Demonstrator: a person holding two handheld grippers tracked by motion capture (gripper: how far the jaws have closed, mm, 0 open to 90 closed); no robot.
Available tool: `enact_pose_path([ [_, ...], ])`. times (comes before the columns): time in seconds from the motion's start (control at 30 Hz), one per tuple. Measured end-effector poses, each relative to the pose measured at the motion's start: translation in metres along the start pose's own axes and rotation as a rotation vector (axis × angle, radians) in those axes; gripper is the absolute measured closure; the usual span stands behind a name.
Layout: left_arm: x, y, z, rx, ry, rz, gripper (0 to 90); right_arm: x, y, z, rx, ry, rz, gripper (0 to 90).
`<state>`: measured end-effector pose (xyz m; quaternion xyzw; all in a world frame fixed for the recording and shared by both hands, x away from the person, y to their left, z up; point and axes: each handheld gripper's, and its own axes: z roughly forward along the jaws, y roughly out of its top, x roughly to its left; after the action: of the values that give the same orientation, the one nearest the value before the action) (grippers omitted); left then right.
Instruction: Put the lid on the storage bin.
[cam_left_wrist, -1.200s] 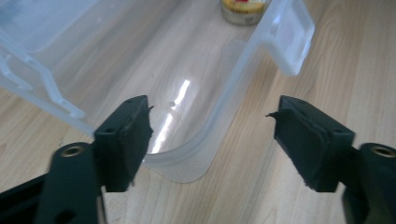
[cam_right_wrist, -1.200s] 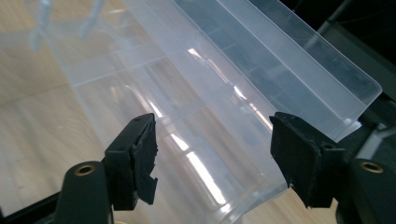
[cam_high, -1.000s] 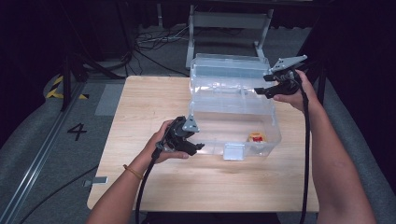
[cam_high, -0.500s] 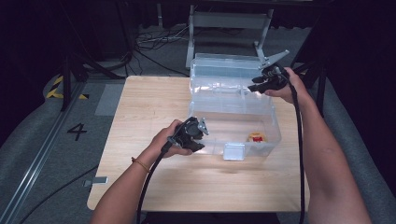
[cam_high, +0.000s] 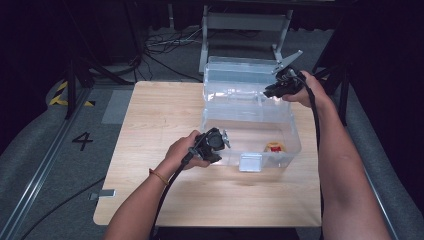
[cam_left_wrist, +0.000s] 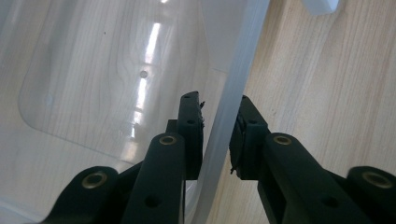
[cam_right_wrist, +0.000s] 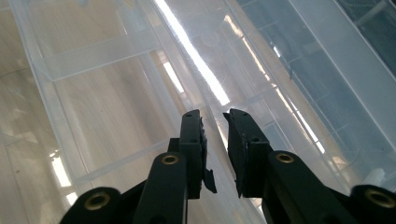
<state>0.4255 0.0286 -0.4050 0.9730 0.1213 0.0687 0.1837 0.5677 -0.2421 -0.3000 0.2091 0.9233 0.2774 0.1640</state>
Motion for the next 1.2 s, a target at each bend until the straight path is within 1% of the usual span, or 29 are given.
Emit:
enact_pose_path([
  [0.1, 0.000, 0.000, 0.000, -0.004, 0.001, -0.001, 76.2, 0.001, 0.001, 0.000, 0.010, -0.004, -0.007, 77.9],
  [0.13, 0.000, 0.000, 0.000, -0.002, 0.001, 0.006, 76.2, 0.001, 0.002, 0.000, 0.013, -0.007, -0.009, 78.0],
  [0.2, 0.000, 0.000, 0.000, -0.004, 0.000, 0.000, 76.2, 0.002, 0.003, 0.000, 0.025, -0.012, -0.010, 78.0],
  [0.27, 0.000, 0.000, 0.000, -0.004, -0.001, -0.004, 76.2, 0.003, 0.005, 0.001, 0.039, -0.019, -0.020, 78.2],
  [0.3, 0.000, 0.000, 0.000, -0.004, 0.000, -0.006, 76.0, 0.004, 0.007, 0.001, 0.049, -0.024, -0.034, 78.4],
  [0.33, 0.000, 0.000, 0.000, -0.005, 0.002, -0.003, 75.9, 0.004, 0.007, 0.001, 0.053, -0.026, -0.034, 78.6],
  [0.43, -0.001, -0.001, 0.000, -0.011, 0.007, -0.002, 75.8, 0.006, 0.008, 0.002, 0.055, -0.028, -0.058, 80.0],
  [0.53, -0.001, -0.001, 0.000, -0.016, 0.009, -0.010, 75.7, 0.008, 0.009, 0.001, 0.070, -0.037, -0.084, 81.4],
  [0.6, -0.002, -0.002, 0.000, -0.027, 0.013, -0.029, 75.2, 0.012, 0.011, 0.000, 0.077, -0.042, -0.116, 82.8],
  [0.63, -0.003, -0.003, 0.000, -0.031, 0.013, -0.031, 75.0, 0.013, 0.013, 0.000, 0.094, -0.049, -0.143, 83.1],
  [0.7, -0.002, -0.003, 0.000, -0.039, 0.015, -0.030, 74.9, 0.015, 0.015, -0.001, 0.108, -0.051, -0.157, 83.7],
  [0.9, -0.003, -0.003, 0.001, -0.048, 0.022, -0.040, 74.3, 0.024, 0.023, 0.001, 0.188, -0.098, -0.220, 84.6],
  [0.97, -0.003, -0.003, 0.001, -0.052, 0.024, -0.045, 74.3, 0.026, 0.025, 0.001, 0.204, -0.106, -0.228, 84.7],
  [1.17, -0.005, -0.003, 0.001, -0.056, 0.030, -0.055, 73.4, 0.030, 0.026, 0.001, 0.208, -0.122, -0.248, 85.1],
  [1.2, -0.005, -0.003, 0.001, -0.056, 0.031, -0.062, 73.4, 0.031, 0.026, 0.001, 0.208, -0.125, -0.250, 85.2],
])
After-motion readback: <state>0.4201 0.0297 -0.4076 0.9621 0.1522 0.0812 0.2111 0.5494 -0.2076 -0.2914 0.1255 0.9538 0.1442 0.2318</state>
